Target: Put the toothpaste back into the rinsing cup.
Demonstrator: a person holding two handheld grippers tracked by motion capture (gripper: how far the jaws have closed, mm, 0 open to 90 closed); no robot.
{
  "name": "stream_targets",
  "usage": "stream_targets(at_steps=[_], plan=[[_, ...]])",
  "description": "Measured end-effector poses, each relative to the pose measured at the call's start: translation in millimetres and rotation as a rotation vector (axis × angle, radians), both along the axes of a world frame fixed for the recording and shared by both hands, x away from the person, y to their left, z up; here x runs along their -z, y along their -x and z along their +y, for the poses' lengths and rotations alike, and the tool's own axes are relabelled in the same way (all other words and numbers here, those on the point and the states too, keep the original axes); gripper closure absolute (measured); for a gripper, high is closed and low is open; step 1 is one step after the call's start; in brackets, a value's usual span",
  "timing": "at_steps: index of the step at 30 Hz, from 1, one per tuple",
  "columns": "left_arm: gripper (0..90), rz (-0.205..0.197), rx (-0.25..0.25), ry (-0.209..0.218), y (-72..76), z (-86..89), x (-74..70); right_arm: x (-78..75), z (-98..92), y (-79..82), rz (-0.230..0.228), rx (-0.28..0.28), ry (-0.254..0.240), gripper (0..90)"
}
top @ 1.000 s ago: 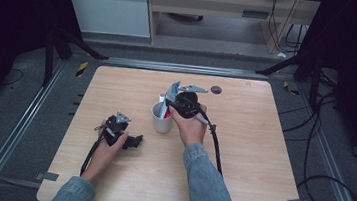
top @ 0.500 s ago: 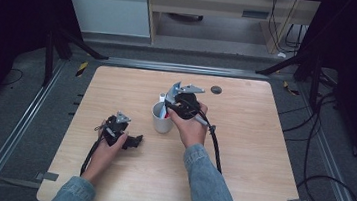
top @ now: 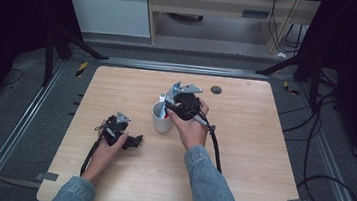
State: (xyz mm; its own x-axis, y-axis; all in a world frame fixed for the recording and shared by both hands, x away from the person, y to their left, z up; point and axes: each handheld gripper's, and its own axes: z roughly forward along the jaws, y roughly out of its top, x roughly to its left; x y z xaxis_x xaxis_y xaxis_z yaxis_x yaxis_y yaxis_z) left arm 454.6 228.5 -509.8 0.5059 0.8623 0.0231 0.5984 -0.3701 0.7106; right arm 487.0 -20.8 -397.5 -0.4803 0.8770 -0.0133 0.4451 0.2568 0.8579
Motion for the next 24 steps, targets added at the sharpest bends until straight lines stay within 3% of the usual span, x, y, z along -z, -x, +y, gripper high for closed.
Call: stream_targets(at_steps=[13,24], plan=[[0.0,0.0,0.0,-0.001,0.0,0.0,0.0,-8.2,-4.6,6.0,-0.011,0.003,0.025,27.7],[0.0,-0.001,0.001,-0.002,-0.1,0.1,-0.1,-14.7,-11.9,10.6,0.016,0.015,0.058,21.8]])
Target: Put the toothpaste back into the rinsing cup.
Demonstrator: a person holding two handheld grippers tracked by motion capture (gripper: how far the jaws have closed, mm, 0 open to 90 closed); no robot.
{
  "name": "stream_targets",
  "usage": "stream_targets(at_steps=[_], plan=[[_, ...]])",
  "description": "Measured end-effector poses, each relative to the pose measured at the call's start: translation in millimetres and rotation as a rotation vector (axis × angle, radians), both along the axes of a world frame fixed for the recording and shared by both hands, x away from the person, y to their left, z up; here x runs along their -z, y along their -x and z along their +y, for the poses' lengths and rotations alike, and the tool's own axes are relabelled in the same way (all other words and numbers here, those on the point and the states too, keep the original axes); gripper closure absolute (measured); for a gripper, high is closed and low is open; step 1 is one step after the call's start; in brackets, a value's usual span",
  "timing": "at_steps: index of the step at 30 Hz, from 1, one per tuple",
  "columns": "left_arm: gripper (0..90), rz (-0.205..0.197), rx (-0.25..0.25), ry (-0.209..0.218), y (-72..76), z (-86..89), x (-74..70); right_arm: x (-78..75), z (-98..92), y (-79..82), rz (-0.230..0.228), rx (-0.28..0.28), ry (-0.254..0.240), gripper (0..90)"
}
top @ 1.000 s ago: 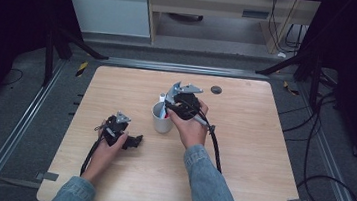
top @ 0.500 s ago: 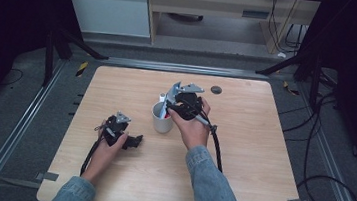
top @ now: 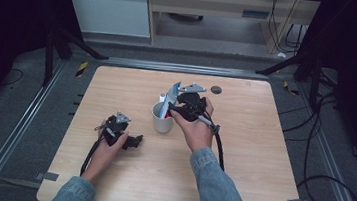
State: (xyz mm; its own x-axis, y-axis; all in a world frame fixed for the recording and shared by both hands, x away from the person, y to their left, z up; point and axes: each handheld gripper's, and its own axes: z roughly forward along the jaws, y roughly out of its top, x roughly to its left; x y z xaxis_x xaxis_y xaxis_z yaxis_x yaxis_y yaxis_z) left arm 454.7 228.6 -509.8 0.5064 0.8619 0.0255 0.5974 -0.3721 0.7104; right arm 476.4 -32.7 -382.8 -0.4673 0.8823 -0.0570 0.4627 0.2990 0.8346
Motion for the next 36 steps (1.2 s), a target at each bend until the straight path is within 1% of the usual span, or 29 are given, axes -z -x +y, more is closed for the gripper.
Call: stream_targets(at_steps=[11,14,20,21,26,32,33,36], plan=[[0.0,0.0,0.001,0.0,0.0,0.0,0.0,-7.2,-13.3,3.0,0.043,-0.005,0.013,14.9],[0.0,0.0,0.001,0.0,0.0,0.0,0.0,-9.0,-17.4,2.5,0.047,-0.007,0.027,12.5],[0.0,0.0,0.001,0.0,0.0,0.0,0.0,-10.8,-26.0,2.7,0.053,0.007,0.033,6.1],[0.0,0.0,0.001,0.0,0.0,0.0,0.0,-11.1,-28.3,2.8,0.049,0.012,0.039,5.9],[0.0,0.001,-0.001,0.001,0.1,-0.1,0.0,-11.9,-37.0,3.5,0.041,0.021,0.036,5.6],[0.0,0.001,0.0,0.001,0.1,-0.1,0.0,-13.4,-43.5,6.1,0.017,0.0,0.047,6.2],[0.0,0.001,-0.001,0.001,0.1,-0.1,0.0,-14.1,-46.9,7.0,0.002,-0.01,0.054,6.3],[0.0,0.001,0.0,0.001,0.0,0.0,0.0,-15.3,-52.0,7.5,-0.01,-0.016,0.06,6.5]])
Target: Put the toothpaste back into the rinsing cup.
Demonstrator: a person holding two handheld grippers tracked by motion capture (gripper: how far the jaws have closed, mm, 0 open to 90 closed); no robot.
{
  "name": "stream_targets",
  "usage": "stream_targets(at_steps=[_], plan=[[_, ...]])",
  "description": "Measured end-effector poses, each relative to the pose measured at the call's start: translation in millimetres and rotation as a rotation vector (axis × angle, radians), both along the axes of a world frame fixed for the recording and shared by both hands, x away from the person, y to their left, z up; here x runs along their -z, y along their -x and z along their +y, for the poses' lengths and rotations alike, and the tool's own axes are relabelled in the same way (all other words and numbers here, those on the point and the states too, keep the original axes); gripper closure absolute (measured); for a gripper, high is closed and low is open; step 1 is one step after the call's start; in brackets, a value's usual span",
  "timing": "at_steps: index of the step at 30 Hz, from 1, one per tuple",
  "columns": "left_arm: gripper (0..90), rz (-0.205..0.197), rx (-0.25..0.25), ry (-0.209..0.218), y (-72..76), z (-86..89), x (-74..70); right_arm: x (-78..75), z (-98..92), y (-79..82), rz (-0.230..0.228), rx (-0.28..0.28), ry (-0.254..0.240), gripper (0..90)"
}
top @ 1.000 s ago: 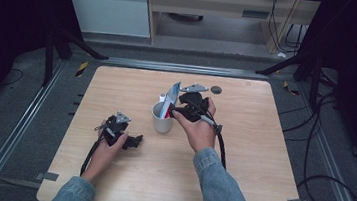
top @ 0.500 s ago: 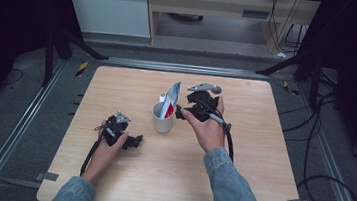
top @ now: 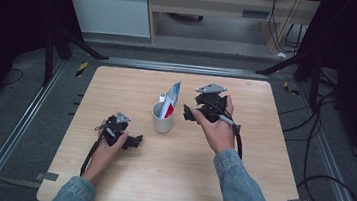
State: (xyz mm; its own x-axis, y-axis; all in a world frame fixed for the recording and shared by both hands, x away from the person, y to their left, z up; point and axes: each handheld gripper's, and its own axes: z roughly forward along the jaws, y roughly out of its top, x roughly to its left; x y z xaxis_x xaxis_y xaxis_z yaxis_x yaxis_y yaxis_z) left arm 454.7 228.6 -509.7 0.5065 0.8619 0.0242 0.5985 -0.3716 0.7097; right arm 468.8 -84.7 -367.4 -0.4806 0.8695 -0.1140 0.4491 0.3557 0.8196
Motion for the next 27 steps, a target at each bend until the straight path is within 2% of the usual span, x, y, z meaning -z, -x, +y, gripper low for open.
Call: stream_targets(at_steps=[3,8,12,19,27], plan=[[0.0,0.0,0.0,0.0,0.0,0.0,0.0,0.5,-5.9,0.3,0.0,0.003,0.002,6.5],[0.0,0.001,0.001,-0.001,0.1,0.0,0.0,4.7,-19.6,1.5,0.005,0.043,0.015,8.8],[0.0,0.001,0.001,-0.001,0.1,0.0,0.0,7.6,-30.2,4.2,-0.001,0.057,0.038,10.8],[0.0,0.001,0.002,-0.002,-0.1,0.2,-0.1,16.2,-49.4,10.9,-0.008,0.058,0.066,13.4],[0.0,0.001,0.004,-0.001,-0.4,0.2,-0.1,23.1,-67.4,19.8,-0.003,0.051,0.073,13.9]])
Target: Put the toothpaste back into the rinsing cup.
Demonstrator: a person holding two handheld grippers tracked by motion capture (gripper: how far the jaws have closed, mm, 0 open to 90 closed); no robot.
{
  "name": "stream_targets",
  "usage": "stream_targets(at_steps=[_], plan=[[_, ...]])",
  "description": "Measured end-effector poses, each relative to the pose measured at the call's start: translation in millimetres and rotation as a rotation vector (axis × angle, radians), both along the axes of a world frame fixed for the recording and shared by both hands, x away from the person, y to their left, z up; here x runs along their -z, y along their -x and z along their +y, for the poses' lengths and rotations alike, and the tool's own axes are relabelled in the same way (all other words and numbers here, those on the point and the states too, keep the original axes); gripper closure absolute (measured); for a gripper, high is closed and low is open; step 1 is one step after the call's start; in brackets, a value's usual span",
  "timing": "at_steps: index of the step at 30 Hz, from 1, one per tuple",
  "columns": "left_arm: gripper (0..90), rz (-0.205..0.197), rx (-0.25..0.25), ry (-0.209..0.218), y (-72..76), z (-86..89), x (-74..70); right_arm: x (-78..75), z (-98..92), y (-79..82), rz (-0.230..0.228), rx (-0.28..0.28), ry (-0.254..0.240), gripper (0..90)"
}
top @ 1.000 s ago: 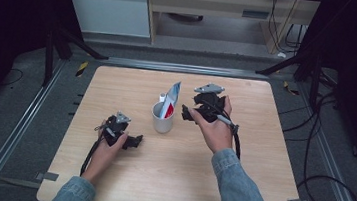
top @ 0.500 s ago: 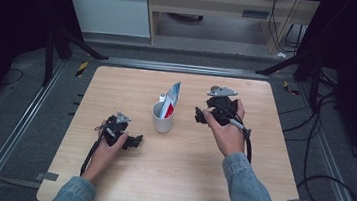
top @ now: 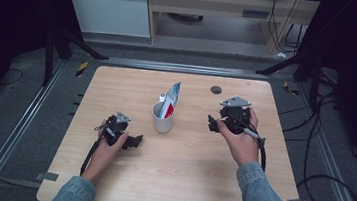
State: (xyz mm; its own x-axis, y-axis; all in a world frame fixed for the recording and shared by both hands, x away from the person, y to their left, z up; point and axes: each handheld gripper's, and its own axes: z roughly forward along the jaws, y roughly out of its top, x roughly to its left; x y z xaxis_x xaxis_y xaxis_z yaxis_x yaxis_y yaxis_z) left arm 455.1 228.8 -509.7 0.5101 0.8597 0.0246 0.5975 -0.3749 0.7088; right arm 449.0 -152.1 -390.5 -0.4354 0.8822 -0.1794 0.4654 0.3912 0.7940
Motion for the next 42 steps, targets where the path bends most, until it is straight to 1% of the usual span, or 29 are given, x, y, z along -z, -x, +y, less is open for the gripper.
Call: stream_targets(at_steps=[1,5,8,9,10,14,21,22,26,29,31,33,37,39,41,42], plan=[[0.0,0.0,0.0,0.0,0.0,0.0,0.0,2.0,-2.1,0.6,0.001,0.0,0.0,14.0],[0.0,0.0,0.0,0.0,0.0,0.0,0.0,14.3,-10.2,2.1,0.031,0.006,0.0,14.3],[0.0,0.0,0.0,0.0,0.0,0.0,0.0,24.9,-14.5,2.3,0.055,0.008,-0.016,14.3],[0.0,0.0,0.0,0.0,0.0,0.0,0.0,24.9,-14.5,2.3,0.055,0.008,-0.016,14.3],[0.0,0.0,0.0,0.0,0.0,0.0,0.0,32.0,-16.3,2.6,0.068,0.005,-0.021,14.3],[0.0,0.0,0.0,0.0,0.0,0.0,0.0,47.7,-16.9,4.3,0.1,0.002,-0.009,15.0],[0.0,0.0,0.0,0.0,0.0,0.0,0.0,71.1,-16.9,4.9,0.152,-0.001,-0.008,15.9],[0.0,0.0,0.0,0.0,0.0,0.0,0.0,74.9,-18.2,5.1,0.156,0.006,-0.01,15.9],[0.0,0.0,0.0,0.0,0.0,0.0,0.0,85.2,-27.9,6.1,0.17,0.037,-0.043,15.8],[0.0,0.0,0.0,0.0,0.0,-0.1,0.0,92.3,-38.5,6.8,0.171,0.059,-0.053,15.4],[0.0,0.0,0.0,0.0,0.1,0.0,0.0,96.9,-45.0,7.5,0.185,0.081,-0.063,15.2],[0.0,0.0,0.0,0.0,0.1,0.0,0.0,101.2,-51.2,7.7,0.187,0.096,-0.07,15.0],[0.0,0.0,0.0,0.0,0.1,-0.1,0.0,109.3,-58.9,7.8,0.193,0.121,-0.089,14.7],[0.0,0.0,0.0,0.0,0.1,-0.1,0.0,113.2,-61.2,7.1,0.197,0.131,-0.089,14.6],[0.0,0.0,0.0,0.0,0.1,0.0,0.0,117.4,-63.8,5.9,0.203,0.138,-0.1,13.4],[0.0,0.0,0.0,0.0,0.1,0.0,0.0,118.4,-64.6,5.4,0.196,0.143,-0.114,13.6]])
